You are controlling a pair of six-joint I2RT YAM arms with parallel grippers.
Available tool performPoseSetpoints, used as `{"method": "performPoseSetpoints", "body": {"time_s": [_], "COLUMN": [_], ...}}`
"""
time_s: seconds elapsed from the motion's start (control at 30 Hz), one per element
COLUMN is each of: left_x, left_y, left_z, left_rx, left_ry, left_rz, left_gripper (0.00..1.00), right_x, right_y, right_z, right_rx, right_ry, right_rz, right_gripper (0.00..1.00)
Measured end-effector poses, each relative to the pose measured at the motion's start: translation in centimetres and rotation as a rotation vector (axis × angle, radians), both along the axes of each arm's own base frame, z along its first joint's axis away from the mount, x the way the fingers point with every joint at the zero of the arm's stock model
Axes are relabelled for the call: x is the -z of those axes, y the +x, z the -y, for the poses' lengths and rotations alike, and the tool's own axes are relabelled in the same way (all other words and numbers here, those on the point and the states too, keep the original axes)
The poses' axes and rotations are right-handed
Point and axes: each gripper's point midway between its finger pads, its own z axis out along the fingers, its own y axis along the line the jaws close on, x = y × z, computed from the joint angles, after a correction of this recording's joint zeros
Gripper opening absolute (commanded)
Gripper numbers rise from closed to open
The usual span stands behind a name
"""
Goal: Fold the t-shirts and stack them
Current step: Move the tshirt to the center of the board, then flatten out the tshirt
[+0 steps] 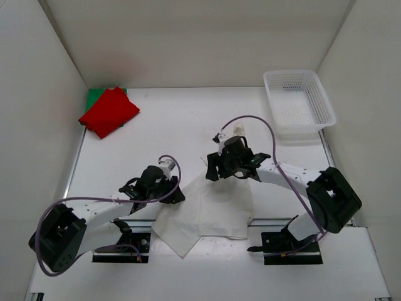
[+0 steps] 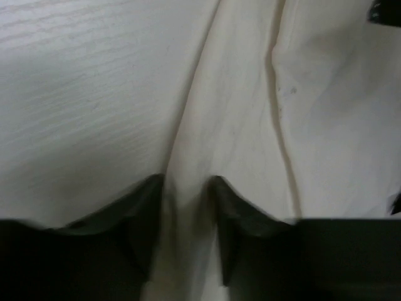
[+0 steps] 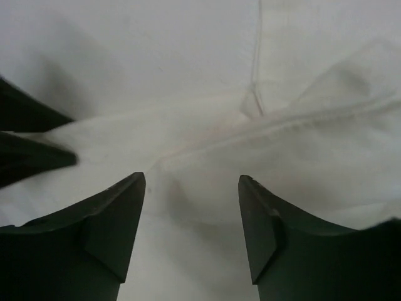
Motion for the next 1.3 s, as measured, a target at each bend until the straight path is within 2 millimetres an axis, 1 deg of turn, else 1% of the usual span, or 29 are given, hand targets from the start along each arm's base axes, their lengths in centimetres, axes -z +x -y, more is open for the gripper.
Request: {"method": "performPoseSetpoints", "body": {"time_s": [0.03,0.07,0.1,0.13,0.2,0.3,0.33,0.37,0.4,0.43,0.47,0.5,0.57,0.6,0.67,0.8,0.83,0.87,0.9,0.93,1.0,1.03,1.13,1.17,1.2,1.23,1.3], "left_x": [0.2,0.5,0.7,0.7,0.5,0.1,0.0,-0.1,-0.1,-0.2,-0.3,-0.5,-1.0,-1.2,-1.4,-1.3,-1.3,-1.2,-1.3,-1.4,-1.7,-2.0,-2.4,-2.5,-2.5,-2.5,-2.4], "left_y": [0.0,-0.1,-0.2,-0.1,0.1,1.0,1.3,1.8,2.2,2.7,3.1,3.7,4.9,5.4,6.5,8.7,9.3,10.0,10.6,11.2,12.1,12.6,13.4,13.4,13.5,13.5,13.7], "left_z": [0.2,0.3,0.5,0.6,0.8,0.7,0.6,0.4,0.4,0.4,0.5,0.6,1.0,1.1,1.2,0.5,0.2,0.1,0.0,-0.1,-0.1,-0.1,-0.1,-0.1,-0.1,-0.1,-0.1], "left_rx": [-0.002,0.002,0.007,0.009,0.006,-0.023,-0.036,-0.049,-0.059,-0.067,-0.074,-0.082,-0.094,-0.102,-0.124,-0.196,-0.216,-0.234,-0.247,-0.260,-0.278,-0.283,-0.294,-0.294,-0.295,-0.297,-0.300], "left_ry": [-0.006,-0.005,-0.012,-0.016,-0.034,-0.065,-0.072,-0.075,-0.075,-0.076,-0.077,-0.080,-0.098,-0.106,-0.125,-0.162,-0.171,-0.180,-0.190,-0.198,-0.211,-0.219,-0.238,-0.243,-0.248,-0.254,-0.268], "left_rz": [-0.013,-0.024,-0.037,-0.035,-0.040,-0.035,-0.033,-0.031,-0.034,-0.037,-0.037,-0.034,-0.027,-0.026,-0.026,-0.045,-0.050,-0.057,-0.058,-0.059,-0.053,-0.047,-0.033,-0.033,-0.035,-0.039,-0.046], "left_gripper": [0.33,0.23,0.17,0.13,0.06,0.03,0.02,0.02,0.02,0.00,0.00,0.00,0.00,0.00,0.00,0.00,0.00,0.00,0.00,0.00,0.00,0.00,0.00,0.00,0.00,0.00,0.00], "right_x": [1.2,2.2,3.0,3.5,4.2,4.5,4.6,4.6,4.6,4.6,4.6,4.6,4.7,4.9,5.1,4.6,4.3,3.9,3.4,2.9,1.9,1.5,0.6,0.5,0.5,0.7,1.3], "right_y": [-0.5,-0.9,-1.2,-1.4,-1.6,-1.5,-1.4,-1.3,-1.2,-1.1,-0.9,-0.8,-0.4,-0.2,0.0,1.0,1.2,1.3,1.3,1.2,1.2,1.3,1.3,1.2,1.0,0.8,0.1], "right_z": [0.2,0.5,0.9,1.3,1.9,2.7,2.9,3.2,3.2,3.2,3.3,3.3,3.3,3.3,3.2,3.5,3.5,3.4,3.1,2.7,1.6,0.9,-2.2,-3.2,-4.0,-4.5,-5.4], "right_rx": [0.000,0.005,0.013,0.020,0.037,0.067,0.076,0.087,0.090,0.092,0.094,0.097,0.107,0.107,0.106,0.126,0.131,0.132,0.125,0.111,0.083,0.065,-0.007,-0.030,-0.050,-0.065,-0.097], "right_ry": [-0.047,-0.095,-0.140,-0.178,-0.243,-0.308,-0.327,-0.338,-0.341,-0.340,-0.339,-0.334,-0.329,-0.330,-0.311,-0.269,-0.261,-0.250,-0.232,-0.208,-0.172,-0.160,-0.135,-0.125,-0.117,-0.115,-0.124], "right_rz": [-0.016,-0.027,-0.030,-0.029,-0.013,0.020,0.031,0.038,0.039,0.042,0.046,0.046,0.045,0.041,0.020,0.015,0.021,0.030,0.038,0.043,0.048,0.055,0.081,0.087,0.091,0.090,0.079], "right_gripper": [0.63,0.63,0.63,0.64,0.64,0.68,0.68,0.66,0.60,0.43,0.30,0.25,0.07,0.02,0.00,0.01,0.05,0.15,0.22,0.24,0.35,0.37,0.51,0.53,0.57,0.59,0.58]}}
